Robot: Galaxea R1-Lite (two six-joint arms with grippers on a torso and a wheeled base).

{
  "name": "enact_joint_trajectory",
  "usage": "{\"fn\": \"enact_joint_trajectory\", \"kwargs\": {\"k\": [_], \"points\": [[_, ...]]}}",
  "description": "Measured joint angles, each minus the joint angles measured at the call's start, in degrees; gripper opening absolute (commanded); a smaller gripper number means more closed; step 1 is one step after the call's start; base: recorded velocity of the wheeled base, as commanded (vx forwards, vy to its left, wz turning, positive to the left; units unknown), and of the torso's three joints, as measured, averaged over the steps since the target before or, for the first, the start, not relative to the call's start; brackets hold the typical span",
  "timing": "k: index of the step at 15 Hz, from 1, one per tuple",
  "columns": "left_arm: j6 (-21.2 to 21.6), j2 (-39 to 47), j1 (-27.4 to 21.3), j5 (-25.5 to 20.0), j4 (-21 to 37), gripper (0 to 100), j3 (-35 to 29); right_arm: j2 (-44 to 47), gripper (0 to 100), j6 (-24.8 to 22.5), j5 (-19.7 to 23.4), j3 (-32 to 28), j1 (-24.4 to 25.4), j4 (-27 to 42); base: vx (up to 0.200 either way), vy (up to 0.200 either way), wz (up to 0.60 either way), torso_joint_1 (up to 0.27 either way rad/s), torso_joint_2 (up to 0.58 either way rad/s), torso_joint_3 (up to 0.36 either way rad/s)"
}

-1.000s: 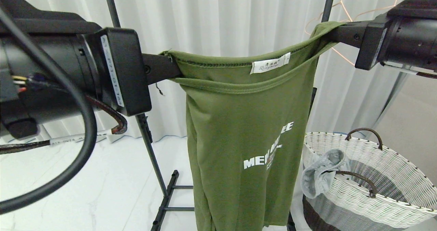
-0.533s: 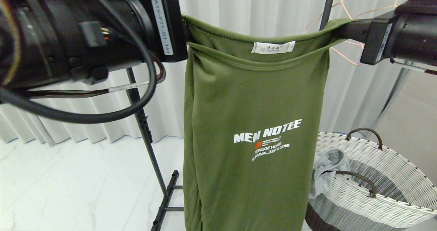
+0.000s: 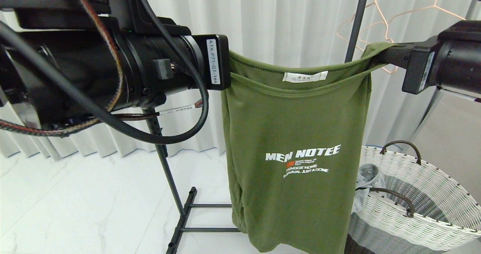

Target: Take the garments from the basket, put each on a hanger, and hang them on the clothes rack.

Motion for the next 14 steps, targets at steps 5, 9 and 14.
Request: {"fn": "enact_joint_trajectory", "kwargs": {"k": [5,9,14], "points": [[0.2,0.1,0.0,0.1,0.1,0,1.2,-0.3,0,0.0,0.0,0.5,-0.4,0.1,0.000,0.000,0.00,0.000,0.00,0.000],[0.3,0.1,0.0,0.1,0.0,0,1.6,-0.6,100,0.0,-0.3,1.0,-0.7,0.3,0.000,0.000,0.00,0.000,0.00,0.000],[0.5,1.0,4.1,5.7,-3.3,0,1.9,-4.8,100,-2.7,0.1,7.6,-0.8,0.4,0.000,0.000,0.00,0.000,0.00,0.000]]}}
